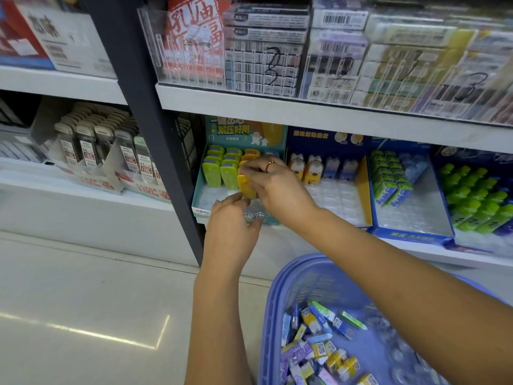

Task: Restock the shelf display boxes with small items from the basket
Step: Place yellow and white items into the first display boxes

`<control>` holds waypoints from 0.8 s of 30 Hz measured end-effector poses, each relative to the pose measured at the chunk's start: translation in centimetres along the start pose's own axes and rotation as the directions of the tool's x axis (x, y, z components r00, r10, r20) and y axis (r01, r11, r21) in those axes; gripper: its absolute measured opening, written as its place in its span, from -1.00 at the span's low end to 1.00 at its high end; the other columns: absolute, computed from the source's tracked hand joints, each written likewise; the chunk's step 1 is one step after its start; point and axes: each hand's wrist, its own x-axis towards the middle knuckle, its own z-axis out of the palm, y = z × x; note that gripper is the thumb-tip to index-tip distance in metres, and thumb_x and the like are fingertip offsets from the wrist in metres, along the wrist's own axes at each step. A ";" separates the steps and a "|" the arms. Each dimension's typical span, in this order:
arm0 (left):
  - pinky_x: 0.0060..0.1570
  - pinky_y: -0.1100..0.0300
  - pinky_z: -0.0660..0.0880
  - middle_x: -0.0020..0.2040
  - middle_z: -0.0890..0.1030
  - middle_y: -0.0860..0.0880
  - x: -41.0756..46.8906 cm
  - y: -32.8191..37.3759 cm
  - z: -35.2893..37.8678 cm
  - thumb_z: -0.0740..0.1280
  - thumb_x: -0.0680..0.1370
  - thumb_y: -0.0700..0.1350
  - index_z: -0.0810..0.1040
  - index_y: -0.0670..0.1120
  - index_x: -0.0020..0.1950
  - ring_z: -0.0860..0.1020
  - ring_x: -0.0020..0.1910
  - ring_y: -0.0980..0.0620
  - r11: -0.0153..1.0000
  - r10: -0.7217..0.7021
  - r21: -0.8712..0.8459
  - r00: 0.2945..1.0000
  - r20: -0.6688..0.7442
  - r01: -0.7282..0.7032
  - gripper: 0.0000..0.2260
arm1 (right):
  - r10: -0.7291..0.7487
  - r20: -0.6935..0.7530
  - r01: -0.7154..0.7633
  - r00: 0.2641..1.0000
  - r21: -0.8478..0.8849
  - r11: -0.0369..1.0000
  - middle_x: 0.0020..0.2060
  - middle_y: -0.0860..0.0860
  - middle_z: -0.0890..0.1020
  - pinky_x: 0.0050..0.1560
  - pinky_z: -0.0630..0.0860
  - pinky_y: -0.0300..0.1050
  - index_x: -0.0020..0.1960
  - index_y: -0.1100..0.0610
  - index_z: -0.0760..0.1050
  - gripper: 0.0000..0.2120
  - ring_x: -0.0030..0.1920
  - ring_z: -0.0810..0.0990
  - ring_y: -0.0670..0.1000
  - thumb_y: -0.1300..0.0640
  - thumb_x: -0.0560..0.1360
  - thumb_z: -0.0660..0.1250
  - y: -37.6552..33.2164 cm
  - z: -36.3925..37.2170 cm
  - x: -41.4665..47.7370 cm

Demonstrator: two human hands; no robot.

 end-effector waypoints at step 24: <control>-0.26 0.12 0.47 -0.28 0.63 -0.02 -3.0 6.4 -2.5 0.32 0.53 -0.06 0.61 -0.09 -0.17 0.57 -0.23 -0.06 0.996 0.070 -0.050 0.997 0.016 -0.069 -0.85 | 0.238 0.083 -0.237 0.968 -0.023 0.971 -0.04 0.08 0.63 -0.02 0.50 -0.03 0.11 0.09 0.59 -0.78 -0.02 0.57 0.09 0.06 0.52 0.29 1.9 -8.2 -8.8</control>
